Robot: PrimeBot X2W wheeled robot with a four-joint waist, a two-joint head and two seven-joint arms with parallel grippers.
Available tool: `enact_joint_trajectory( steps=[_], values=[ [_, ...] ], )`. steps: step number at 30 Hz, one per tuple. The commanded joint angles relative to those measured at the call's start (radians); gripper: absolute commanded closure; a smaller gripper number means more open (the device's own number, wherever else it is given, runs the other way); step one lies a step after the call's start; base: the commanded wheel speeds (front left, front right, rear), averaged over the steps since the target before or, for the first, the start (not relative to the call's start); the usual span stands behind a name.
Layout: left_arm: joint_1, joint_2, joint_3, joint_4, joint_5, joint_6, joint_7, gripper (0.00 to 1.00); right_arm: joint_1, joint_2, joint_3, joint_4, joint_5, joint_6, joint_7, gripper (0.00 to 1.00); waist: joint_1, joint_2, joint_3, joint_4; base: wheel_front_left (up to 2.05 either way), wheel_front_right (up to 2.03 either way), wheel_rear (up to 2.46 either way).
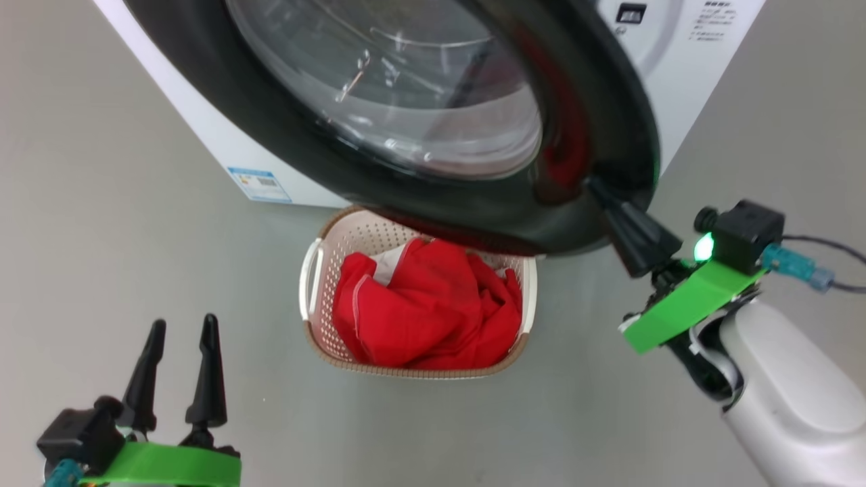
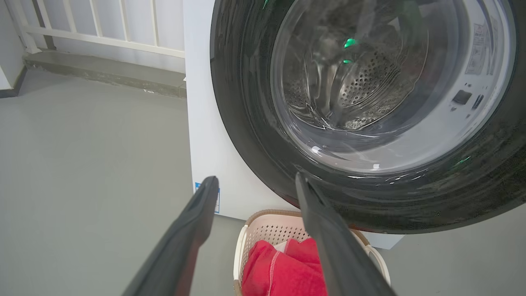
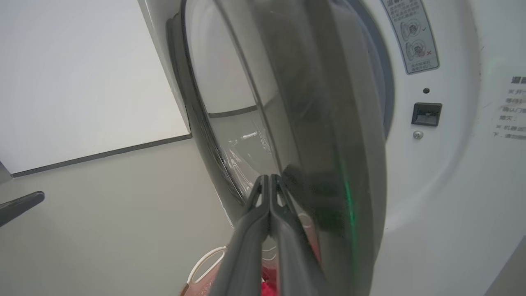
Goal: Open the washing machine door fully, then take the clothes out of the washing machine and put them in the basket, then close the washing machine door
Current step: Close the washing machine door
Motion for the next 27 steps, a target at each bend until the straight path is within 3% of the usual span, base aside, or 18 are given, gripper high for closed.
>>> enact_joint_trajectory(
  steps=[1,27],
  values=[
    [-0.032,0.014,0.032,-0.022,0.011,-0.006,-0.012,0.00,-0.016,-0.010,-0.004,-0.007,0.003,0.001,-0.005,1.00,0.0000,0.0000,0.019,0.008,0.00,0.00,0.00],
    [-0.105,-0.009,0.013,-0.018,0.010,-0.011,-0.012,0.00,-0.304,-0.088,-0.029,0.222,0.018,0.001,-0.005,1.00,0.0000,0.0000,0.144,0.066,0.00,0.00,0.00]
  ],
)
